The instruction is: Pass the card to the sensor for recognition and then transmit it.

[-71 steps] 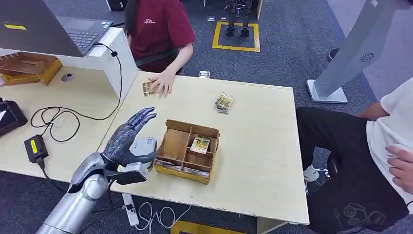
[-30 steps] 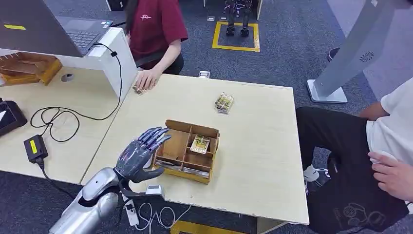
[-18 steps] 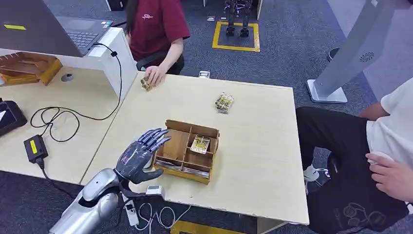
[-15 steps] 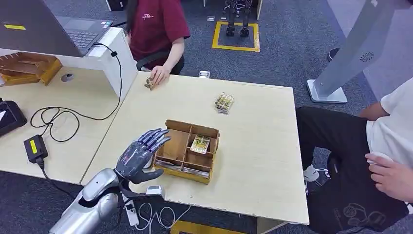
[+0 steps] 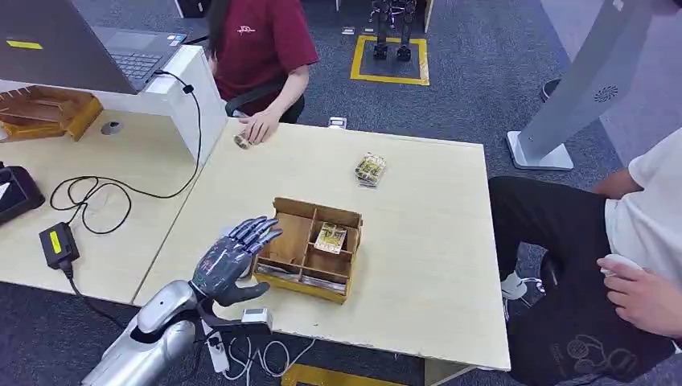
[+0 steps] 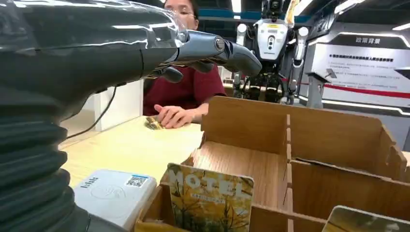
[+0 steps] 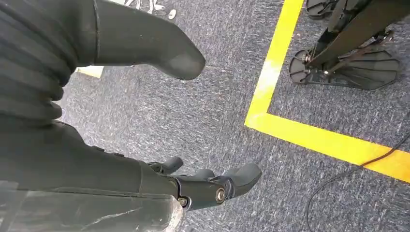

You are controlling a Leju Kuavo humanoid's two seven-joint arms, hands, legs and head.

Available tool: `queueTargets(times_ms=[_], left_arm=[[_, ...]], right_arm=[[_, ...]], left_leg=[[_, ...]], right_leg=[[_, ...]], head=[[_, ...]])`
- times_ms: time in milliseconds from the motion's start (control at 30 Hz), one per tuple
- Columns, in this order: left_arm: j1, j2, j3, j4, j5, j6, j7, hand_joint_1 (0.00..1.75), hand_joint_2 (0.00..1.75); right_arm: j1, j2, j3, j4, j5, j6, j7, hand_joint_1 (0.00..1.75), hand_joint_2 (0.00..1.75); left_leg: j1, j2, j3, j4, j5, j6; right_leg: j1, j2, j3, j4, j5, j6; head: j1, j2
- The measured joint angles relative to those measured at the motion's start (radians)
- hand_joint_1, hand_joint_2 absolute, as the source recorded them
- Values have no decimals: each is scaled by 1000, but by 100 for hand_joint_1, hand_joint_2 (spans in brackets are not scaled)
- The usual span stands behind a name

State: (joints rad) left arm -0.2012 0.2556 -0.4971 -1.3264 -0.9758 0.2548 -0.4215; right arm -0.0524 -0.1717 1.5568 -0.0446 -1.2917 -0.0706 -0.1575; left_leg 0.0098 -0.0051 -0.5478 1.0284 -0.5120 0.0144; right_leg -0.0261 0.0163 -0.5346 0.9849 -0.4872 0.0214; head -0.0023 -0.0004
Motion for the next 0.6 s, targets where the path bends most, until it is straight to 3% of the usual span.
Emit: queueTargets(times_ms=[600], left_arm=[[0, 2, -1, 30, -5, -1, 2, 0, 175]], right_arm=[[0, 0, 1, 0, 0, 0, -1, 0, 175]], left_leg=[[0, 0, 0, 0, 0, 0]], right_leg=[[0, 0, 0, 0, 0, 0]], head=[[0, 0]])
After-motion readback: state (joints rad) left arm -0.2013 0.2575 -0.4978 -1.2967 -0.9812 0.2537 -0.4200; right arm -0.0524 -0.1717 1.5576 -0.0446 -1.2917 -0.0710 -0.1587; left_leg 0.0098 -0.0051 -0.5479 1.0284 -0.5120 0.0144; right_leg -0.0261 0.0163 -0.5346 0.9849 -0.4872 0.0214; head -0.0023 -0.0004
